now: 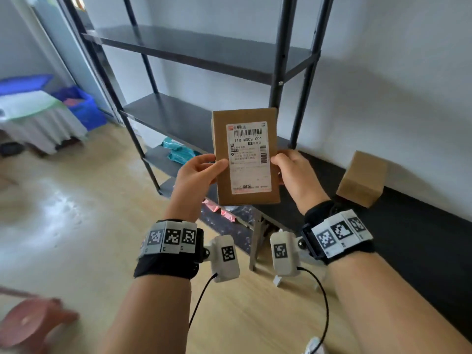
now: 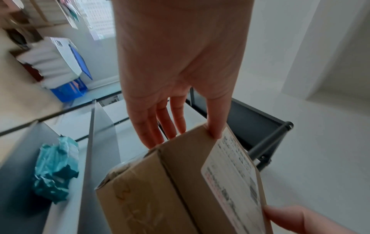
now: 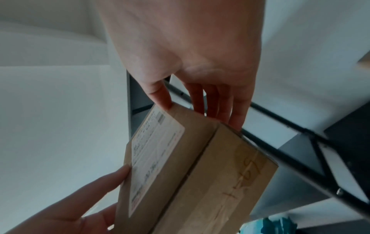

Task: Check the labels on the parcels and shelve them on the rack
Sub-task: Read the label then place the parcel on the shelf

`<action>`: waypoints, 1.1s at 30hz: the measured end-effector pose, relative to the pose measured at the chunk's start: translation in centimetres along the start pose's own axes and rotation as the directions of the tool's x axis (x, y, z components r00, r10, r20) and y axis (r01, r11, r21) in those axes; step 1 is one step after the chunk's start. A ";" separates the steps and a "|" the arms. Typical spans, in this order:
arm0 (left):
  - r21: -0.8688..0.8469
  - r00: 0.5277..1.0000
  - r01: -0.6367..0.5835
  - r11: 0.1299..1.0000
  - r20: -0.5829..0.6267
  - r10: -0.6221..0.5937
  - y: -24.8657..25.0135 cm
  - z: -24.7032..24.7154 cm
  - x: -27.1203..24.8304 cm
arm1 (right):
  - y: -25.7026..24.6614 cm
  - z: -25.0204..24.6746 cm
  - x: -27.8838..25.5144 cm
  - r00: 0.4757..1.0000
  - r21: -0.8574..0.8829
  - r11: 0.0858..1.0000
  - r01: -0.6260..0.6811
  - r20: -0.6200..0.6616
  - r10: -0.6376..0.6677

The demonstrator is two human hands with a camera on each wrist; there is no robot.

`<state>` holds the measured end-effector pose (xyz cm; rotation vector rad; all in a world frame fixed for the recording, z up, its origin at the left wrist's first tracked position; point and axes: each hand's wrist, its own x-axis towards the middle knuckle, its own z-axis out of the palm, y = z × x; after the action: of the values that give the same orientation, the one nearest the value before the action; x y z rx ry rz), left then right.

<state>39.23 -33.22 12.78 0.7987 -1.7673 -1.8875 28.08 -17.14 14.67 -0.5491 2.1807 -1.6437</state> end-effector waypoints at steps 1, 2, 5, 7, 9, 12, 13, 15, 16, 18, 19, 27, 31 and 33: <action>-0.008 1.000 -0.001 1.000 -0.024 0.000 -0.1 -1.8 -0.3 | -0.4 1.7 -0.2 1.000 0.004 1.000 -0.001 0.020 0.001; -0.009 0.999 -0.001 1.000 -0.049 0.001 -0.2 -3.5 -0.5 | -0.7 3.4 -0.3 0.999 0.011 1.000 -0.002 0.044 0.002; -0.014 0.992 -0.010 1.000 -0.123 0.008 -0.4 -8.6 -1.1 | -1.8 8.5 -0.5 0.994 0.017 1.000 0.002 0.110 -0.004; -0.020 0.983 -0.012 1.000 -0.186 0.008 -0.5 -11.5 -1.5 | -2.6 11.5 -0.4 0.988 0.015 1.000 0.014 0.154 -0.016; -0.026 0.970 -0.015 1.000 -0.242 0.008 -0.6 -14.3 -1.6 | -3.2 14.4 0.0 0.977 0.016 1.000 0.025 0.211 -0.028; -0.036 0.952 -0.002 0.999 -0.307 -0.009 -0.8 -18.0 -0.9 | -4.0 18.7 1.3 0.959 0.009 1.000 0.021 0.283 -0.023; -0.041 0.947 0.004 0.999 -0.321 -0.017 -0.8 -19.2 -0.6 | -4.2 20.1 1.9 0.953 0.005 1.000 0.018 0.304 -0.019; -0.043 0.938 0.008 0.999 -0.346 -0.023 -0.8 -21.4 0.5 | -4.6 23.1 3.3 0.941 -0.009 1.000 0.018 0.338 -0.014; -0.041 0.932 0.008 0.999 -0.361 -0.023 -0.8 -22.5 1.3 | -4.9 24.5 4.2 0.937 -0.009 1.000 0.019 0.349 -0.014; -0.033 0.921 0.008 0.999 -0.388 -0.020 -0.8 -24.6 3.3 | -5.5 27.5 6.2 0.928 0.003 1.000 0.022 0.371 -0.022; -0.031 0.917 0.009 0.999 -0.399 -0.021 -0.7 -25.6 4.3 | -5.8 28.9 7.3 0.926 0.011 1.000 0.019 0.378 -0.022; -0.017 0.886 0.017 1.000 -0.463 -0.022 1.2 -33.3 13.5 | -9.2 39.3 16.1 0.900 0.025 1.000 -0.003 0.436 -0.009; -0.050 0.888 0.003 0.999 -0.459 -0.026 1.3 -36.6 16.8 | -10.4 43.4 19.3 0.890 -0.016 0.999 0.029 0.455 -0.019; -0.070 0.892 0.001 0.998 -0.452 -0.032 1.4 -38.1 18.1 | -10.9 45.2 20.4 0.888 -0.035 0.998 0.044 0.458 -0.024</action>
<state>51.16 -73.73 11.21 1.1243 -1.4004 -1.5925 34.02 -67.54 12.34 -0.8922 1.8650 -1.3140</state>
